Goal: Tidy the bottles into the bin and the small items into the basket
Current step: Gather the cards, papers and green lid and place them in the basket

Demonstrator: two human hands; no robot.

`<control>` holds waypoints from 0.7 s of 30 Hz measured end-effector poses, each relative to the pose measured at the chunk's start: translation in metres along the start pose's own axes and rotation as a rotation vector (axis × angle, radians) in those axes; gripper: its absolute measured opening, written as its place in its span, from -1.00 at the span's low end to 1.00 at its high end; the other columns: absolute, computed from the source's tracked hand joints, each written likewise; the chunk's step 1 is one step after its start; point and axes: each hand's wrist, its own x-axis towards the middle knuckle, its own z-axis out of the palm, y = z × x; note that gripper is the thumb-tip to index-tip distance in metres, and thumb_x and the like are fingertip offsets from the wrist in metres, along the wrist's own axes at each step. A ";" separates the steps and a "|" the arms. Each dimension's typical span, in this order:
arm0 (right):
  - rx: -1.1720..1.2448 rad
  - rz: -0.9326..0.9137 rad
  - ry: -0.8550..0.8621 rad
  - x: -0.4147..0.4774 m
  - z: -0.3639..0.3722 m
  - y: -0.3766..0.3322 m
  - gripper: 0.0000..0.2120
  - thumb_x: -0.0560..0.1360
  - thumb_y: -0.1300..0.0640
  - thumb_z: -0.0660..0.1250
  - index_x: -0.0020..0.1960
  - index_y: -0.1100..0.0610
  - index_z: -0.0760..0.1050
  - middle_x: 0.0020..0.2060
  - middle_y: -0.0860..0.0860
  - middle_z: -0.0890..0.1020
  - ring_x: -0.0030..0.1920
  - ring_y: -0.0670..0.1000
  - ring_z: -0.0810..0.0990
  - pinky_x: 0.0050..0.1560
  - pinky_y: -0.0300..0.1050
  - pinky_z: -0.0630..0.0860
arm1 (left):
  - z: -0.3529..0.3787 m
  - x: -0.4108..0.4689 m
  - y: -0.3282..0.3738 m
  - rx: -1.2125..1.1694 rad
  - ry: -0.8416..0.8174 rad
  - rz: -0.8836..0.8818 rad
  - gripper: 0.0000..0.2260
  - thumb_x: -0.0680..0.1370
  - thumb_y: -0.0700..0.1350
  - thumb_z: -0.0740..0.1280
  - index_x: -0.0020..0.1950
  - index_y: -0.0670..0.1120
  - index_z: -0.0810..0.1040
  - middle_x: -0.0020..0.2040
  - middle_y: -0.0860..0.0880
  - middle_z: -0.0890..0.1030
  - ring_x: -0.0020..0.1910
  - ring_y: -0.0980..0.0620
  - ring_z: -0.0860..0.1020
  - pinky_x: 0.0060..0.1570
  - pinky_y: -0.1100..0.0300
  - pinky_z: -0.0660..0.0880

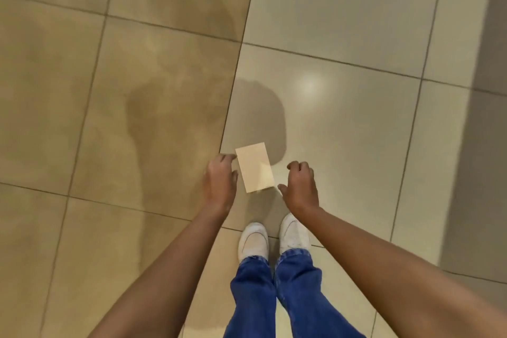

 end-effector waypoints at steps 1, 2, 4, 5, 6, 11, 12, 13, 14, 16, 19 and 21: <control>-0.022 0.006 -0.027 0.019 0.020 0.003 -0.47 0.47 0.11 0.42 0.33 0.25 0.30 0.23 0.17 0.40 0.23 0.15 0.38 0.18 -0.08 0.41 | 0.020 0.019 -0.009 0.013 -0.014 0.002 -0.62 0.50 -0.24 0.37 0.32 -0.13 0.47 0.25 -0.09 0.53 0.20 -0.10 0.47 0.12 0.11 0.41; -0.037 0.014 -0.058 0.038 0.039 0.005 -0.42 0.45 0.07 0.44 0.34 0.26 0.28 0.24 0.18 0.39 0.24 0.16 0.38 0.19 -0.07 0.40 | 0.040 0.036 -0.017 0.024 -0.035 0.009 -0.57 0.48 -0.25 0.39 0.33 -0.14 0.45 0.27 -0.10 0.51 0.22 -0.10 0.46 0.14 0.11 0.40; -0.097 0.010 -0.105 0.068 0.072 0.004 -0.31 0.41 -0.03 0.46 0.35 0.28 0.24 0.25 0.19 0.35 0.24 0.17 0.36 0.22 -0.06 0.37 | 0.074 0.065 -0.031 0.040 -0.089 0.014 -0.46 0.43 -0.24 0.44 0.38 -0.16 0.38 0.32 -0.12 0.45 0.27 -0.11 0.41 0.21 0.10 0.39; -0.137 0.001 -0.100 0.081 0.088 0.003 -0.27 0.39 -0.08 0.47 0.35 0.28 0.23 0.26 0.19 0.35 0.23 0.17 0.35 0.22 -0.05 0.37 | 0.090 0.078 -0.037 0.048 -0.113 0.009 -0.39 0.40 -0.22 0.47 0.41 -0.16 0.33 0.34 -0.13 0.41 0.30 -0.11 0.39 0.24 0.10 0.37; -0.170 -0.005 -0.079 0.089 0.102 0.001 -0.22 0.37 -0.12 0.47 0.35 0.29 0.21 0.25 0.19 0.34 0.22 0.16 0.35 0.21 -0.05 0.38 | 0.104 0.087 -0.043 0.056 -0.131 -0.006 -0.31 0.38 -0.18 0.50 0.44 -0.16 0.28 0.37 -0.13 0.37 0.32 -0.12 0.36 0.26 0.09 0.36; -0.198 -0.102 0.079 0.116 0.142 -0.012 -0.16 0.39 -0.04 0.45 0.43 0.33 0.10 0.26 0.19 0.31 0.19 0.13 0.36 0.25 -0.08 0.36 | 0.145 0.107 -0.057 0.110 -0.045 0.038 -0.12 0.29 -0.06 0.57 0.46 -0.12 0.14 0.32 -0.17 0.26 0.26 -0.12 0.30 0.27 0.10 0.36; -0.162 -0.093 0.069 0.121 0.143 -0.014 -0.15 0.38 0.01 0.47 0.44 0.32 0.08 0.28 0.18 0.29 0.20 0.13 0.37 0.26 -0.07 0.37 | 0.150 0.109 -0.059 0.138 -0.023 0.055 -0.15 0.30 -0.07 0.56 0.44 -0.11 0.16 0.30 -0.17 0.29 0.23 -0.11 0.32 0.23 0.11 0.38; -0.131 -0.079 0.045 0.126 0.143 -0.016 -0.13 0.37 0.04 0.50 0.45 0.30 0.06 0.29 0.17 0.27 0.20 0.13 0.38 0.26 -0.06 0.38 | 0.152 0.111 -0.059 0.149 -0.012 0.060 -0.20 0.31 -0.09 0.55 0.42 -0.11 0.19 0.28 -0.16 0.32 0.20 -0.10 0.34 0.19 0.12 0.39; -0.102 -0.058 0.022 0.129 0.143 -0.019 -0.12 0.35 0.05 0.52 0.44 0.29 0.06 0.28 0.16 0.27 0.19 0.13 0.40 0.24 -0.05 0.39 | 0.154 0.112 -0.059 0.140 -0.014 0.054 -0.26 0.32 -0.12 0.54 0.39 -0.11 0.24 0.25 -0.16 0.37 0.17 -0.10 0.36 0.15 0.12 0.39; -0.066 -0.028 0.023 0.134 0.141 -0.024 -0.18 0.38 0.05 0.50 0.43 0.26 0.09 0.27 0.14 0.29 0.19 0.15 0.43 0.21 -0.01 0.40 | 0.152 0.115 -0.056 0.128 -0.020 0.054 -0.44 0.36 -0.16 0.48 0.30 -0.12 0.35 0.19 -0.13 0.46 0.13 -0.09 0.41 0.09 0.12 0.39; -0.073 -0.003 0.076 0.136 0.137 -0.029 -0.39 0.49 0.11 0.38 0.40 0.24 0.14 0.28 0.14 0.32 0.20 0.15 0.41 0.20 -0.02 0.40 | 0.142 0.114 -0.049 0.005 0.003 0.058 -0.73 0.46 -0.25 0.37 0.15 -0.15 0.48 0.08 -0.10 0.53 0.00 -0.04 0.51 -0.02 0.11 0.47; -0.066 -0.012 0.136 0.135 0.126 -0.029 -0.44 0.49 0.16 0.37 0.37 0.23 0.17 0.27 0.15 0.32 0.19 0.15 0.39 0.19 -0.02 0.41 | 0.127 0.109 -0.044 -0.124 0.058 0.041 -0.81 0.48 -0.33 0.34 0.06 -0.15 0.52 -0.01 -0.07 0.54 -0.15 0.09 0.48 -0.19 0.25 0.43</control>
